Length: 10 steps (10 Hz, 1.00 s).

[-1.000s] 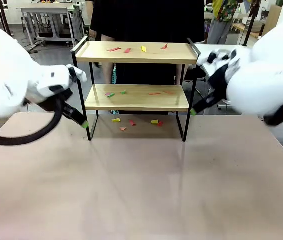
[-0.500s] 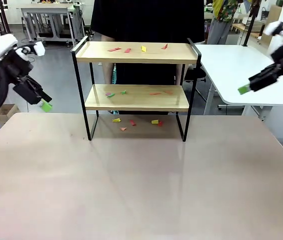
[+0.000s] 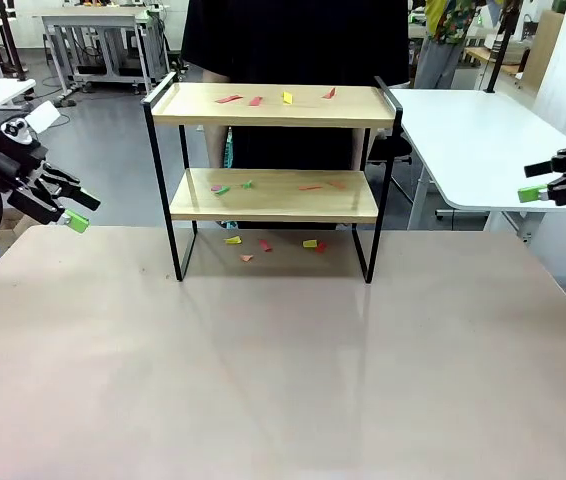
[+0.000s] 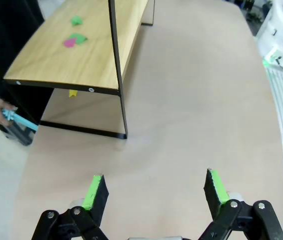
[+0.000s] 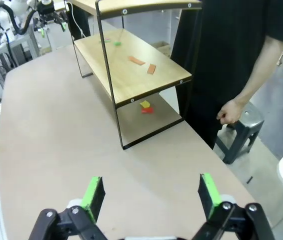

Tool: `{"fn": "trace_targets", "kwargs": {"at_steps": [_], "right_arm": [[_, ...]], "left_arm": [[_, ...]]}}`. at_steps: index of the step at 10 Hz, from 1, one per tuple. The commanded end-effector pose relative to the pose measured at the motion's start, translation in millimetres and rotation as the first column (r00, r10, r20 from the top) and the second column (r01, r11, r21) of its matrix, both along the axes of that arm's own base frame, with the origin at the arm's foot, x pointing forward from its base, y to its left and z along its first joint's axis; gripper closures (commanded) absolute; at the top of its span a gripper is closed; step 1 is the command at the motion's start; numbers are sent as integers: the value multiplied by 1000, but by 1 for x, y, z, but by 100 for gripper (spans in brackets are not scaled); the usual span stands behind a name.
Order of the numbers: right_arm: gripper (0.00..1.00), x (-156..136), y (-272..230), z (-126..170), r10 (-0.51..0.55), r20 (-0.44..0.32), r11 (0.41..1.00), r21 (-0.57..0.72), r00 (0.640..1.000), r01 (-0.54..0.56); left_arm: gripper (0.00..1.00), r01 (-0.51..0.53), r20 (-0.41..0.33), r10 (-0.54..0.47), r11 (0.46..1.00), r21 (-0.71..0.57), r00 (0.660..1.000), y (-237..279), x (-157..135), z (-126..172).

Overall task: Clean the shelf.
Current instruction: Pick up the Duster handed by the human.

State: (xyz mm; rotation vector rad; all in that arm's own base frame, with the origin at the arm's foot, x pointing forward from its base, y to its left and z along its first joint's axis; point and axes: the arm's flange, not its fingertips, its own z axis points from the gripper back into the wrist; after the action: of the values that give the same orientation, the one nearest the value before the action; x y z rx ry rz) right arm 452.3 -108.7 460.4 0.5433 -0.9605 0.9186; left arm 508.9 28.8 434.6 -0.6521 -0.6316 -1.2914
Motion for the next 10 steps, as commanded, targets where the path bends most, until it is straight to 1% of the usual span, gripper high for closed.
{"fn": "trace_targets", "kwargs": {"at_steps": [1,3,4,5,6,7,9,10], "right_arm": [[0,-7,10,18,-12,-13,999,-47,1000,12],[0,-7,10,18,-12,-13,999,-47,1000,12],[0,-2,8,5,-2,-18,999,-46,1000,1],[0,9,-18,9,31,44,998,48,999,-33],[0,13,-41,8,60,84,992,108,995,-69],[0,18,-60,5,68,120,985,147,990,-85],[0,24,-96,-5,60,141,977,195,988,-87],[0,26,-109,-11,61,148,970,223,987,-93]], "left_arm": [[0,13,-22,-12,999,39,1000,-4,-3,6],[0,13,-22,-12,999,39,1000,-4,-3,6],[0,11,-5,-11,1000,21,1000,-3,-1,1],[0,11,-10,-12,996,-87,1000,25,16,1],[0,44,-22,-49,983,-179,999,49,28,-2],[0,117,11,-118,963,-242,993,64,31,-6],[0,158,81,-140,937,-312,987,93,39,-11],[0,166,93,-142,925,-342,985,105,43,-14]]}}
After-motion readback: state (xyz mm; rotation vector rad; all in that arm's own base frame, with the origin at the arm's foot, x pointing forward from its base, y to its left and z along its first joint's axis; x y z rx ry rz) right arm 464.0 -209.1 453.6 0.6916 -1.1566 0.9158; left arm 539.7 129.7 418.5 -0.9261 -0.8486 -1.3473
